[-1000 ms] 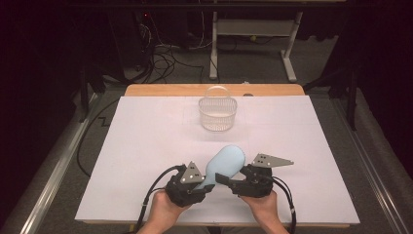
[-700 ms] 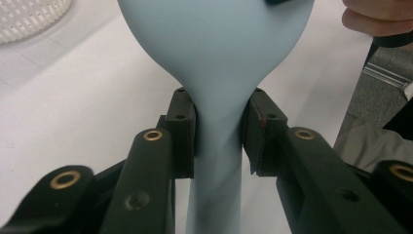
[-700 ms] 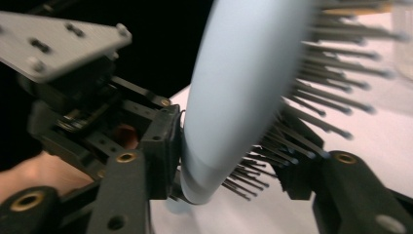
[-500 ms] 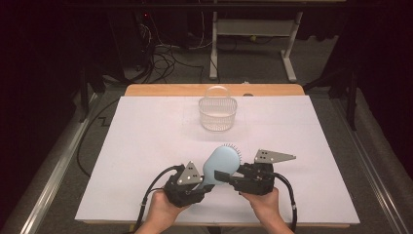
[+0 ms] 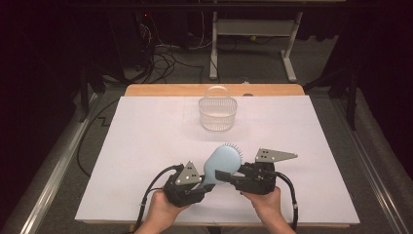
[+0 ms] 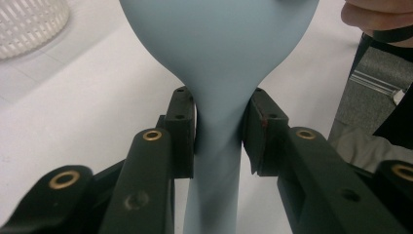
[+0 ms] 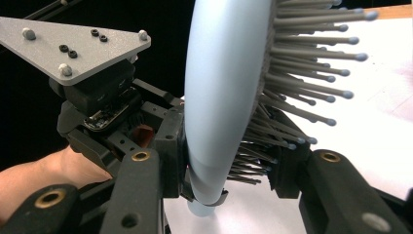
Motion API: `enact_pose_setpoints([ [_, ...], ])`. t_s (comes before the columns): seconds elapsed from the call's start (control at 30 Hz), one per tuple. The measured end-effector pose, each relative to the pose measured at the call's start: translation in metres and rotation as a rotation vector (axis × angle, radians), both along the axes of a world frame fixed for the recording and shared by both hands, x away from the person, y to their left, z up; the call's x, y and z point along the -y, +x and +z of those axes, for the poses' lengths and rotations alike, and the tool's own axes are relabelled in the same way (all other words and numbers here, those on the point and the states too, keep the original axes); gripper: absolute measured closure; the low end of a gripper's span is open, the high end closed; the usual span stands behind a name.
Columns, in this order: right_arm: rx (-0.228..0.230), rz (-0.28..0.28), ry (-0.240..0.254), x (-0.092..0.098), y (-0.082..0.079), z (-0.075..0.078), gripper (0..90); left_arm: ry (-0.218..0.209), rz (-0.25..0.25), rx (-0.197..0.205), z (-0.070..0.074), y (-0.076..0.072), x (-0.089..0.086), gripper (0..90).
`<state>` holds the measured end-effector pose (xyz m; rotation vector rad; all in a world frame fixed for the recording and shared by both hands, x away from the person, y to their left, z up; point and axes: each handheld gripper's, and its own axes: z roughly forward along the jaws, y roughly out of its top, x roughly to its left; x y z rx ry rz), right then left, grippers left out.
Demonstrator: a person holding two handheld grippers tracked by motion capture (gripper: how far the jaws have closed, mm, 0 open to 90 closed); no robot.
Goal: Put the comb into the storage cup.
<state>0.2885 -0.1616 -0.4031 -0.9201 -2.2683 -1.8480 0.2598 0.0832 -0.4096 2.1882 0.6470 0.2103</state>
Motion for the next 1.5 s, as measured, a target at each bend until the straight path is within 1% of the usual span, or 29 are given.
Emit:
enact_pose_setpoints([
  [0.07,0.004,0.001,0.0,0.0,0.0,0.0,57.9,-0.004,0.003,-0.004,0.0,0.0,-0.001,65.3],
  [0.13,0.021,-0.007,-0.016,0.0,-0.002,0.001,58.0,-0.012,0.007,-0.01,0.0,0.001,-0.002,64.4],
  [0.17,0.018,-0.009,-0.016,0.001,-0.002,0.001,58.1,-0.017,0.007,-0.011,0.001,0.001,-0.004,60.8],
  [0.23,0.016,-0.013,-0.013,0.002,-0.001,0.002,58.1,-0.03,0.009,-0.008,0.001,0.002,-0.006,58.8],
  [0.27,0.017,-0.014,-0.014,0.002,-0.001,0.002,58.1,-0.033,0.009,-0.004,0.001,0.002,-0.007,55.6],
  [0.33,0.025,-0.02,-0.027,0.002,-0.001,0.003,58.1,-0.037,0.007,-0.005,0.001,0.003,-0.009,55.3],
  [0.37,0.025,-0.02,-0.026,0.003,-0.001,0.003,58.1,-0.037,0.012,-0.008,0.001,0.004,-0.01,51.2],
  [0.43,0.023,-0.021,-0.028,0.003,-0.001,0.003,58.1,-0.05,0.009,-0.01,0.001,0.004,-0.013,49.6],
  [0.47,0.028,-0.022,-0.031,0.004,-0.001,0.003,58.1,-0.056,0.013,-0.009,0.0,0.004,-0.013,49.6],
  [0.5,0.026,-0.023,-0.031,0.004,-0.001,0.003,58.1,-0.058,0.021,0.004,-0.001,0.003,-0.014,46.8],
  [0.57,0.025,-0.025,-0.034,0.005,0.0,0.003,58.0,-0.047,0.018,0.007,-0.002,0.004,-0.015,45.1],
  [0.6,0.026,-0.028,-0.036,0.006,0.0,0.003,58.0,-0.051,0.022,0.014,-0.002,0.004,-0.015,44.8],
  [0.63,0.026,-0.031,-0.037,0.007,0.001,0.004,58.0,-0.063,0.023,0.014,-0.002,0.004,-0.016,40.7],
  [0.67,0.026,-0.032,-0.038,0.007,0.001,0.004,58.0,-0.067,0.022,0.013,-0.002,0.004,-0.017,40.0],
  [0.7,0.027,-0.033,-0.038,0.007,0.001,0.004,58.0,-0.067,0.023,0.02,-0.002,0.004,-0.017,39.7],
  [0.73,0.026,-0.032,-0.038,0.008,0.002,0.005,57.9,-0.066,0.028,0.028,-0.002,0.004,-0.018,36.6],
  [0.8,0.025,-0.031,-0.039,0.007,0.003,0.006,57.8,-0.067,0.036,0.035,-0.004,0.004,-0.02,35.5],
  [0.83,0.024,-0.032,-0.041,0.007,0.003,0.006,57.8,-0.073,0.044,0.033,-0.004,0.005,-0.022,31.9],
  [0.93,0.028,-0.032,-0.045,0.006,0.005,0.008,57.8,-0.091,0.048,0.022,-0.005,0.007,-0.027,29.9],
  [0.97,0.03,-0.03,-0.046,0.006,0.006,0.009,57.8,-0.098,0.05,0.013,-0.006,0.007,-0.028,27.3],
  [1.03,0.036,-0.027,-0.053,0.005,0.006,0.011,57.8,-0.102,0.053,0.006,-0.007,0.008,-0.03,26.8],
  [1.07,0.037,-0.027,-0.054,0.005,0.007,0.012,57.8,-0.114,0.052,0.0,-0.007,0.008,-0.032,24.1],
  [1.13,0.034,-0.03,-0.056,0.005,0.008,0.014,57.7,-0.131,0.042,-0.008,-0.008,0.009,-0.034,21.6],
  [1.23,0.025,-0.037,-0.057,0.008,0.011,0.014,57.5,-0.146,0.045,-0.009,-0.007,0.008,-0.038,17.2],
  [1.3,0.027,-0.043,-0.062,0.01,0.013,0.015,57.4,-0.155,0.053,-0.012,-0.007,0.008,-0.041,16.3],
  [1.33,0.026,-0.046,-0.062,0.011,0.013,0.015,57.3,-0.157,0.059,-0.013,-0.007,0.009,-0.043,14.0],
  [1.4,0.025,-0.05,-0.061,0.014,0.014,0.016,57.3,-0.153,0.092,-0.008,-0.008,0.008,-0.046,13.8],
  [1.43,0.024,-0.052,-0.063,0.015,0.014,0.016,57.3,-0.152,0.109,-0.006,-0.008,0.008,-0.047,11.3],
  [1.5,0.023,-0.053,-0.069,0.017,0.015,0.016,57.3,-0.15,0.121,-0.004,-0.008,0.008,-0.05,10.7],
])
